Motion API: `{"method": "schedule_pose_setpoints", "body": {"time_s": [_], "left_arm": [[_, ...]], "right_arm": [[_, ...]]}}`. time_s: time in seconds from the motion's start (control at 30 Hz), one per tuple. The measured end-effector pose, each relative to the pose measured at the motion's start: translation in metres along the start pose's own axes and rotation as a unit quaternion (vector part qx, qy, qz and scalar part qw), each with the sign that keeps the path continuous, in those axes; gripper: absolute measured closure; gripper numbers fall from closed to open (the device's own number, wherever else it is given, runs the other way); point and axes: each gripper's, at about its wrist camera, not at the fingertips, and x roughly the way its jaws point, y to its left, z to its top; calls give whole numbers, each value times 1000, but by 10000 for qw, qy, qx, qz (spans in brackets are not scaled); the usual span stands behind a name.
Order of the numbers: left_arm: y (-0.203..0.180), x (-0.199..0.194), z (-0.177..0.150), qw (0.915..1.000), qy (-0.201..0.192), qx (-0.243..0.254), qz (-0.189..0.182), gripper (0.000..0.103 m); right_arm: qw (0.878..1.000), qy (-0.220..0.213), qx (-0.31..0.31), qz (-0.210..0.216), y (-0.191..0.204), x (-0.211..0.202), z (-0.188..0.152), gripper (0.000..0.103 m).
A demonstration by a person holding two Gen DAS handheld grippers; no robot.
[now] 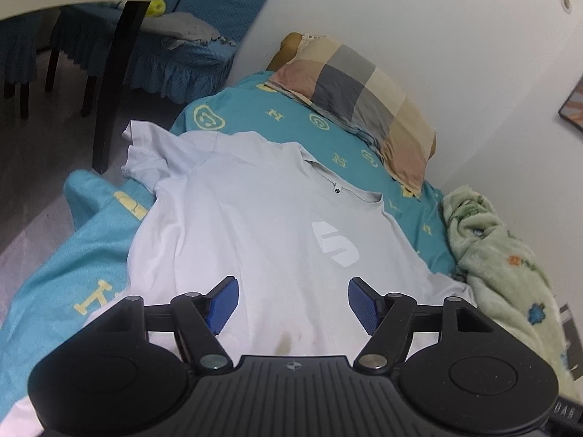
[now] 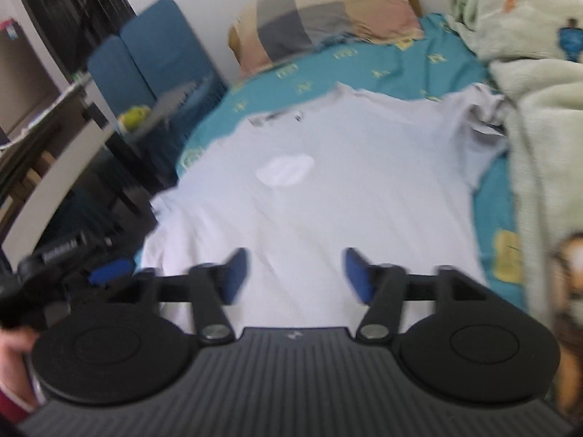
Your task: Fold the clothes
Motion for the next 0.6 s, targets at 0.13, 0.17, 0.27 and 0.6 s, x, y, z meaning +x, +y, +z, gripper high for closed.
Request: {"method": "schedule_pose_setpoints", "body": {"time_s": [0.13,0.17,0.27,0.6], "left_arm": [[-11,4,-7,9996,38,271,-35,24],[-13,5,-8,9995,46,310,-51,22],[-11,9,-8,9995,98,154,-268,16],[65,56,32,9813,34,-1870,-459,12]], "right_arm": [[9990,-412,-19,171,3,23,-1,20],[9988,-470,-35,161,-1,25,-3,20],[9985,-551,49,28,-18,28,-10,20],[9972,-602,368,-251,-30,27,-19,20]]}}
